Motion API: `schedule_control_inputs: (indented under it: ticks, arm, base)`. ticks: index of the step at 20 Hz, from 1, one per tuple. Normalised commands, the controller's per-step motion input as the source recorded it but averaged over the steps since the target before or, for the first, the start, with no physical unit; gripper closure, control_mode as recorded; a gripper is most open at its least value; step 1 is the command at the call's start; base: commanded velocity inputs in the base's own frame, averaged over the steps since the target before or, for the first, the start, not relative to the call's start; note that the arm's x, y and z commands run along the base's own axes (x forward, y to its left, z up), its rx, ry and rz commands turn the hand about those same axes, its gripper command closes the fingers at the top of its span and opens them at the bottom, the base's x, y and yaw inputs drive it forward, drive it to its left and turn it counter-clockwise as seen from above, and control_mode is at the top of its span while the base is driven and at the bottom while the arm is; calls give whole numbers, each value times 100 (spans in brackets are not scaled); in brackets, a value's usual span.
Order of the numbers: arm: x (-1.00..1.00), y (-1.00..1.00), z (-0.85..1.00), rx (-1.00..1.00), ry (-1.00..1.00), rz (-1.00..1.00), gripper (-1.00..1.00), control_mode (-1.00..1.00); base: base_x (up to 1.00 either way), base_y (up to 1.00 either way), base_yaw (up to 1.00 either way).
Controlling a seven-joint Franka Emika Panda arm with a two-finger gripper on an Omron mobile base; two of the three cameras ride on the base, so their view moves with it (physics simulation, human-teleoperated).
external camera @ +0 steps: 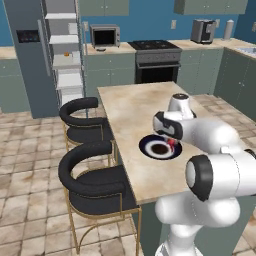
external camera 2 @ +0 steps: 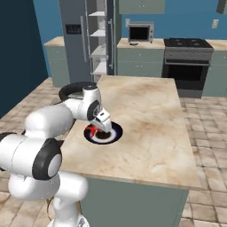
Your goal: Take the fish from the fridge and place it on the digital scale on the counter by the fridge. Wait a few seconds for a reading, then move it to the plate on the dining counter.
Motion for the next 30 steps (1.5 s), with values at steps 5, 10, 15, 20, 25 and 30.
schedule_control_inputs:
  ticks: [5, 10, 15, 20, 25, 30]
  arm:
    - [58, 0, -50, 2, 2, -5, 100, -100]
    - [46, 3, -40, 0, 3, -6, 100, -100]
    - [44, 11, -43, 0, 2, -7, 100, -100]
    - [18, 7, -16, 0, 0, -8, -100, -100]
    - [0, 0, 0, 0, 0, -9, -100, -100]
    - [-42, 0, 39, 2, -5, -6, -100, -100]
  base:
    - [0, 0, 0]
    - [0, 0, 0]
    - [0, 0, 0]
    - [0, 0, 0]
    - [0, 0, 0]
    - [0, 0, 0]
